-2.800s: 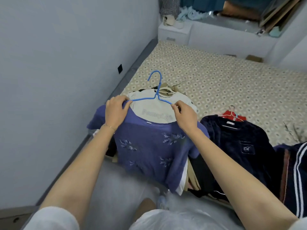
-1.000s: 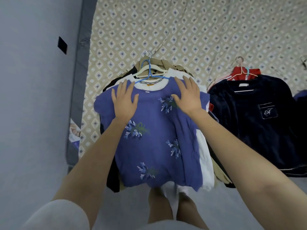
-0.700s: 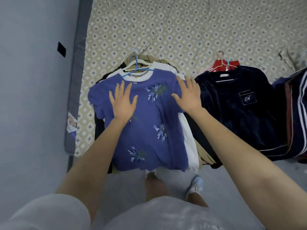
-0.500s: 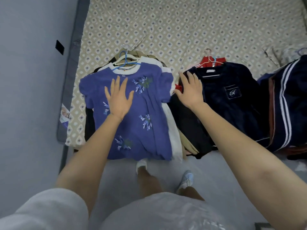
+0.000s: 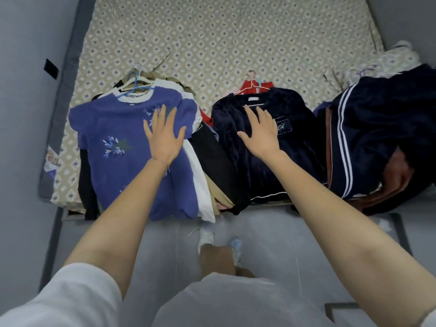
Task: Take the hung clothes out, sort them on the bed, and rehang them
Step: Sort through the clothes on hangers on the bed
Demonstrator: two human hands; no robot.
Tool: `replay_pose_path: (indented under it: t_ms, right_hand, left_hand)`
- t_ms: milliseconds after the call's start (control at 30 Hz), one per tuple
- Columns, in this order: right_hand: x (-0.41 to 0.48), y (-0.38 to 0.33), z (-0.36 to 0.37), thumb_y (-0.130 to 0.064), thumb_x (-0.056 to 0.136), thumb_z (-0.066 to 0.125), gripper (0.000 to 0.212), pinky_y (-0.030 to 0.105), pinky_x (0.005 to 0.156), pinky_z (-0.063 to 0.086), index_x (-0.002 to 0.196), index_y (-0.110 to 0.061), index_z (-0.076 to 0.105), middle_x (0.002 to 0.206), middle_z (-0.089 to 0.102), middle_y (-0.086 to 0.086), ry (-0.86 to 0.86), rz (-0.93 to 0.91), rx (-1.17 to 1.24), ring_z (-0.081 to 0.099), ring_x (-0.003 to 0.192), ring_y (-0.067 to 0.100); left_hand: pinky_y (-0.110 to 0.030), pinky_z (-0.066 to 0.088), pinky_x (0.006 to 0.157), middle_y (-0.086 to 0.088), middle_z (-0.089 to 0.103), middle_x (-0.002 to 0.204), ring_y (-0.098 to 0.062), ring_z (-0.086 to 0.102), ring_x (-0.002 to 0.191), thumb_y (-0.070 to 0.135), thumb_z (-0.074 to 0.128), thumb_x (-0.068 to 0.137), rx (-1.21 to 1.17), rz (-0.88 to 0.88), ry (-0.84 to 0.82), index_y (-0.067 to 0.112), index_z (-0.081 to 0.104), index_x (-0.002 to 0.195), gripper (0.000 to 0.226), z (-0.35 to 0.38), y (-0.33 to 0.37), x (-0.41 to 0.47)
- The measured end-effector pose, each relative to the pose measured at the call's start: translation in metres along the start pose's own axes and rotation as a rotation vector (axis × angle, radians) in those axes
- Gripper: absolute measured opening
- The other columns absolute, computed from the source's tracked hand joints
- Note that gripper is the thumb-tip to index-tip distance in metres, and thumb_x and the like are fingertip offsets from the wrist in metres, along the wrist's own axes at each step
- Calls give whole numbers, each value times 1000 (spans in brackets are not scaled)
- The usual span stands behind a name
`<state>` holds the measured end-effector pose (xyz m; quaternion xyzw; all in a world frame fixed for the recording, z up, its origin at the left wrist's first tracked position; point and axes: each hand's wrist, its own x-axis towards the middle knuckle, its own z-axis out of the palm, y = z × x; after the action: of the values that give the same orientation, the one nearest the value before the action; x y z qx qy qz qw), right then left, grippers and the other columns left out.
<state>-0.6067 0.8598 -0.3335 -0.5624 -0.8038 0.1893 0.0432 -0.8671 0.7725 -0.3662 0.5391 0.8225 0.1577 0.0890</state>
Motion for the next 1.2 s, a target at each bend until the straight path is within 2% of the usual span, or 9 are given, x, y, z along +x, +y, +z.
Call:
replay_pose_path:
  t_ms: [400,767,1000,1200]
  right_hand:
    - [47,49,-25,-43,99,51,73,48,122,4,157,-27,11,163,10,10,28,129,6,2,151,30]
    - [114,101,-36,-45,97,52,75,49,122,4,157,-28,10,164,6,11,34,161,24,2,151,32]
    - [172,163,-41,-47,97,52,76,50,122,6,157,-29,8,164,5,10,-25,138,-6,1,151,32]
    - [234,216,-28,-46,98,52,76,49,122,6,157,-30,6,164,5,9,-139,78,-15,1,151,31]
  left_hand:
    - [-55,-2,120,-6,19,164,-26,8,152,43,46,102,-83,58,-57,23,33,153,57,32,62,73]
    - [-52,-4,119,-5,19,164,-22,8,152,47,42,102,-39,95,-118,23,30,154,59,69,104,129]
    - [-51,-4,120,-6,21,163,-24,10,152,45,44,102,-5,54,-123,22,30,154,59,105,144,168]
    - [-52,-2,120,-7,19,164,-26,11,152,46,45,101,15,-79,-169,23,28,155,61,160,187,196]
